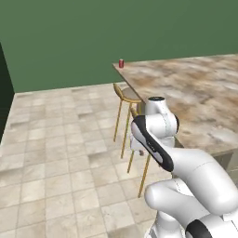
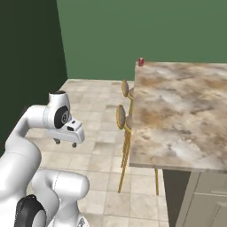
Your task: Four empty soda cans are scattered around the kitchen. Gather all the cans and cluster them next to the stove for recycling.
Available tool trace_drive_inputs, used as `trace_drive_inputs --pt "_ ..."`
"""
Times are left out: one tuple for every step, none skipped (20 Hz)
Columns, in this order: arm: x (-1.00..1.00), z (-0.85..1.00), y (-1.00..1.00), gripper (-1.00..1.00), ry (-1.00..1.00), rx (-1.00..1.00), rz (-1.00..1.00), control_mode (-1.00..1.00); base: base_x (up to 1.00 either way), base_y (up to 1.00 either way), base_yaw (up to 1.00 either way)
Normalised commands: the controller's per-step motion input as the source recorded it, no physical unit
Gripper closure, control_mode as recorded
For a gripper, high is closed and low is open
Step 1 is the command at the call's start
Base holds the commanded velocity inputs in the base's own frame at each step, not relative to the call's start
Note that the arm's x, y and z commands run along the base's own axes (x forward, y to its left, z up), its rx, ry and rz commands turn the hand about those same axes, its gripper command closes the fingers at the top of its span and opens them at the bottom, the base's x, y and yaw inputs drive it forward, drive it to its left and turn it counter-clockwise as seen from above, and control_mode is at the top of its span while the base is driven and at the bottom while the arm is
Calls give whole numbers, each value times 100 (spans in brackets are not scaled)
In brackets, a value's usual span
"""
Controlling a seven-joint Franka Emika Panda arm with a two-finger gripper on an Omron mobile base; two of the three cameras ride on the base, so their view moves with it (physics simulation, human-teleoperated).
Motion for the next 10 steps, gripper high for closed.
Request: trace_drive_inputs --pt "0 0 0 -100 0 0 0 100 9 96 -4" --pt "0 0 0 -100 0 0 0 100 10 90 -3" --pt "0 0 0 -100 0 0 0 100 11 88 -3" --pt "0 0 0 -100 0 0 0 100 23 70 -4" --pt "0 0 0 -100 0 0 0 100 30 54 -7" --pt "0 0 0 -100 0 0 0 100 33 51 -8" --pt "0 0 0 -100 0 0 0 100 37 48 -9" --pt "0 0 0 -100 0 0 0 100 39 49 -12" --pt "0 0 0 -100 0 0 0 100 45 53 -13" --pt "0 0 0 -100 0 0 0 100 52 59 -14"
